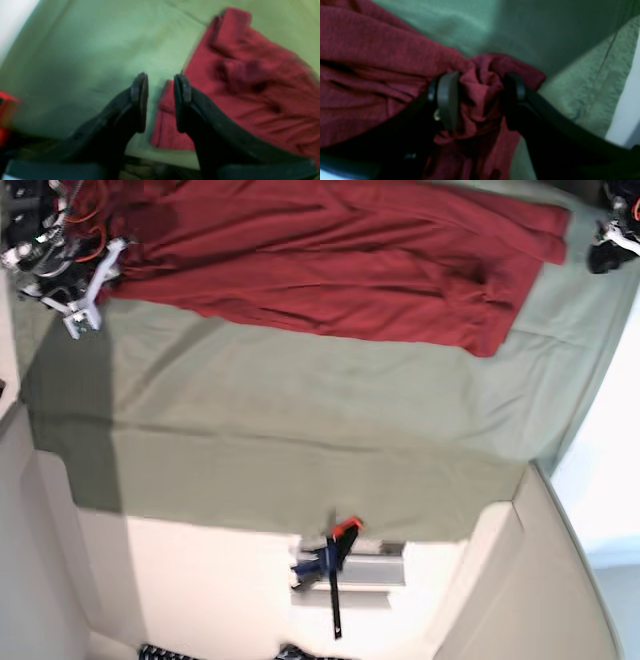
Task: Fold the T-shirt properly
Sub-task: 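Lower the left gripper onto the shirt's side edge and grasp it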
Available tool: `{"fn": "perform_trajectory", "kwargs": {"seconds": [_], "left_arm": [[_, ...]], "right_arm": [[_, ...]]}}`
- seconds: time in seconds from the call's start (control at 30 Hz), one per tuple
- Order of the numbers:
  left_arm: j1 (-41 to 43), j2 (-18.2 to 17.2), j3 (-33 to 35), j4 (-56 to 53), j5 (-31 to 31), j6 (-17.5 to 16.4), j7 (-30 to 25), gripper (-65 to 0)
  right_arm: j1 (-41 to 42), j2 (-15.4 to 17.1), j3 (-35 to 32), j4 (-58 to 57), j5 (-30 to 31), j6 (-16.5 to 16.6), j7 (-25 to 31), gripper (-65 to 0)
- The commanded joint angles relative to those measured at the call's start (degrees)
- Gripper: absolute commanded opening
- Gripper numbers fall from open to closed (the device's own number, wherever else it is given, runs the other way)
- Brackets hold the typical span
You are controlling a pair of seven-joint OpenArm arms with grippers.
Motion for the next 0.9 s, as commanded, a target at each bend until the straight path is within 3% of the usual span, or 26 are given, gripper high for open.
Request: {"fn": "perform_trajectory", "kwargs": {"seconds": [0.0,0.17,0.3,0.53,0.7,0.87], "left_arm": [[-0.83,-1.9,-0.52,-1.95,-3.69,-1.7,0.68,-43.8],[-2.75,-3.93,-0.28,-13.94,-14.84,-5.55,6.62,-43.8],[-4.07,-4.09,1.53,-19.08,-14.91,-5.68,6.88,-43.7],[-6.08,-3.65,11.41,-20.96,-14.95,-7.96,4.39,-43.3],[-9.92,-3.48,16.0,-20.96,-14.58,-9.38,4.26,-36.7],[-12.0,-3.48,18.64,-20.96,-11.85,-9.4,2.29,-36.3]], "right_arm": [[0.76,0.76,0.33,0.55,-0.28,-0.37,0.48,-36.2],[0.76,0.79,0.33,0.55,0.09,-0.37,0.46,-36.2],[0.76,0.76,0.33,0.55,0.09,-0.37,0.68,-36.2],[0.74,0.76,0.33,0.55,0.09,-0.37,0.61,-36.2],[0.74,0.79,0.33,0.55,0.07,-0.37,0.59,-36.2],[0.74,0.76,0.33,0.55,0.07,-0.37,0.61,-36.2]]}}
